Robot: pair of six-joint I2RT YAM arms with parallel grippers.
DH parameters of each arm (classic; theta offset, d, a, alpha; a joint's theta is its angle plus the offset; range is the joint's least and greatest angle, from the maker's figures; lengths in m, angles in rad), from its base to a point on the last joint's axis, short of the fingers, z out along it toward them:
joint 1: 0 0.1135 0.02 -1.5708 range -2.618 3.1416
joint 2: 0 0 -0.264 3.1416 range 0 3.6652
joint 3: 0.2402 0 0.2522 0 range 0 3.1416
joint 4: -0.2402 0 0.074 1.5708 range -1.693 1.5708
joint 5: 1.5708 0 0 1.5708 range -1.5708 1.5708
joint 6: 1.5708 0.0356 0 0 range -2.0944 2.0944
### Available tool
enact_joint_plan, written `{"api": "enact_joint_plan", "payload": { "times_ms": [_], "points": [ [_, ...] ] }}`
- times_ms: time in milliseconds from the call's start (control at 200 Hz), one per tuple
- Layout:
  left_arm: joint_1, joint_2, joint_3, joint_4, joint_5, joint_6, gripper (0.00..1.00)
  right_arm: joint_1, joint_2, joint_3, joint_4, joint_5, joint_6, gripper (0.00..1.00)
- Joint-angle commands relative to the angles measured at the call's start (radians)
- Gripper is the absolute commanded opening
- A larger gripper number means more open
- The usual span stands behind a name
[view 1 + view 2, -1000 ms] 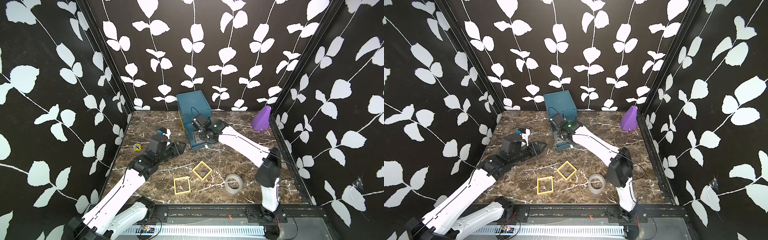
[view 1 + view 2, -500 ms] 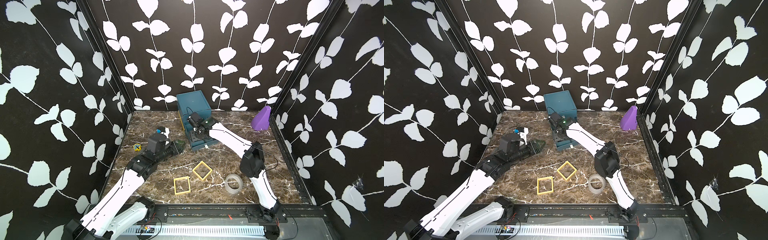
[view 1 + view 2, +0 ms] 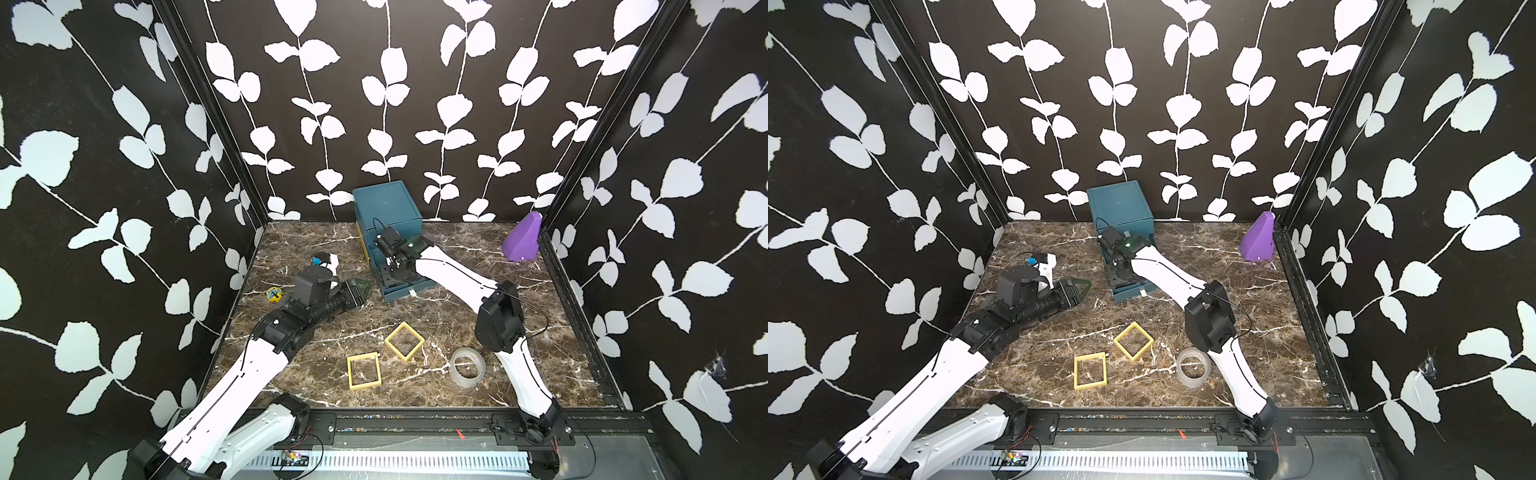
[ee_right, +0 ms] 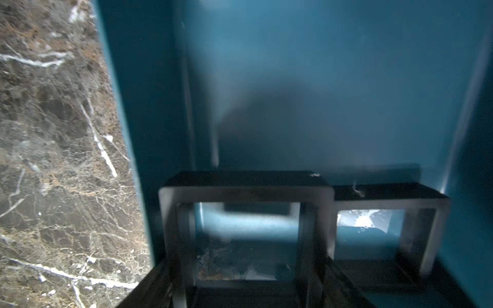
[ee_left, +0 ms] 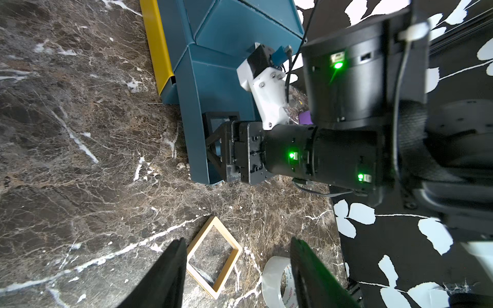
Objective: Place the brooch boxes into the drawer by color
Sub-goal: Place the brooch box in the drawer, then close the drawer in the storage box.
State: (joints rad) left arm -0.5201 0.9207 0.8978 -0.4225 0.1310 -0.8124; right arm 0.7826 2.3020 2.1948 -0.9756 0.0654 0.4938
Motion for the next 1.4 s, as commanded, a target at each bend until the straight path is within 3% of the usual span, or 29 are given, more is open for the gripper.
{"api": "enact_joint_plan", "payload": {
  "times_ms": [0,210,355,540,655,760,905,1045,1205,1395],
  "points": [
    [0.005,-0.006,0.019,0.004,0.007,-0.004,0.60,-0.015,0.020,0.031,-0.010,-0.009,0.009,0.66],
    [0.005,-0.008,0.018,0.005,0.009,-0.007,0.60,-0.020,0.037,0.053,-0.019,-0.019,0.012,0.86],
    [0.005,-0.002,0.020,0.008,0.015,-0.007,0.60,-0.022,0.039,0.073,-0.031,-0.023,0.017,0.94],
    [0.005,0.018,0.035,0.008,0.029,-0.001,0.62,-0.022,-0.038,0.115,-0.038,-0.011,0.036,0.92],
    [0.021,0.050,0.074,-0.002,0.042,0.013,0.64,-0.027,-0.157,0.055,0.002,0.006,0.079,0.87],
    [0.064,0.092,0.113,0.013,0.075,0.023,0.65,-0.049,-0.311,-0.132,0.113,-0.036,0.176,0.75],
    [0.132,0.179,0.172,0.043,0.130,0.046,0.65,-0.111,-0.562,-0.538,0.403,-0.183,0.387,0.61],
    [0.182,0.286,0.242,0.070,0.171,0.081,0.66,-0.171,-0.741,-0.865,0.677,-0.317,0.603,0.57],
    [0.216,0.428,0.362,0.089,0.190,0.146,0.68,-0.195,-0.808,-1.144,0.949,-0.418,0.825,0.56],
    [0.258,0.615,0.531,0.101,0.228,0.198,0.68,-0.195,-0.803,-1.317,1.175,-0.449,0.981,0.56]
  ]
}}
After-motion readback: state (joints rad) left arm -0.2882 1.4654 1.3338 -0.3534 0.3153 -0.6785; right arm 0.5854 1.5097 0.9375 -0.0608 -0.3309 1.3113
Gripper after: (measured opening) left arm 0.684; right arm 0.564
